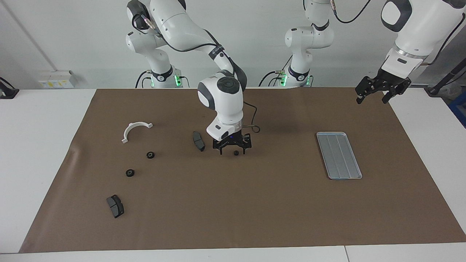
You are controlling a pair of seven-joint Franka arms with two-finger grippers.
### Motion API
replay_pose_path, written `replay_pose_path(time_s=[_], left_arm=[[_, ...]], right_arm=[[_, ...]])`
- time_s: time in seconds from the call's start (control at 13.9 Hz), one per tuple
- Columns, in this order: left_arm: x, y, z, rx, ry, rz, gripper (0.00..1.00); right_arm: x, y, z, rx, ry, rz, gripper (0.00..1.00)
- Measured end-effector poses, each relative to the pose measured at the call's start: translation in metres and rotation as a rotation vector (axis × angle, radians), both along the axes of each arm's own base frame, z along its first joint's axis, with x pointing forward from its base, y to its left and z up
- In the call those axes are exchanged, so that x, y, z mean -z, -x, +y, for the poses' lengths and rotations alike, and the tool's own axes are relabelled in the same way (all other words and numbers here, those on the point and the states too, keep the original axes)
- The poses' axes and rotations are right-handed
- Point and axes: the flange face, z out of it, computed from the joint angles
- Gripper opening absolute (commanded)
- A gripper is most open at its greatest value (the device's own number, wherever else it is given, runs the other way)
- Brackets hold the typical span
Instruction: Place bearing gear from tray to pile
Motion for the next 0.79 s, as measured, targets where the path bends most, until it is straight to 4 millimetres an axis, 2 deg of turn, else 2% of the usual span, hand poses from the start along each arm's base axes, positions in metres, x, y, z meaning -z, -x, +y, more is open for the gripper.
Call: replay_pose_path(time_s=[0.14,0.22,0.43,0.79], left_arm=[[0.003,0.000,-0.005,0.008,0.000,0.005,1.00],[0.004,0.000,-0.006,0.010,0.000,0.008,1.00],[0.006,0.000,-0.006,0.010,0.000,0.011,1.00],[0.006,0.000,-0.007,0.012,0.000,0.010,1.00]], right_arm=[[0.017,0.006,0.003,-0.010,0.016,0.025,0.96],[0.025,0.010,0.004,-0.014,0.020,0.031,0.89],[0.047,0.021,0.002,-0.023,0.024,0.042,0.87],[0.057,0.038,0.015,-0.053,0.038,0.061,0.73]])
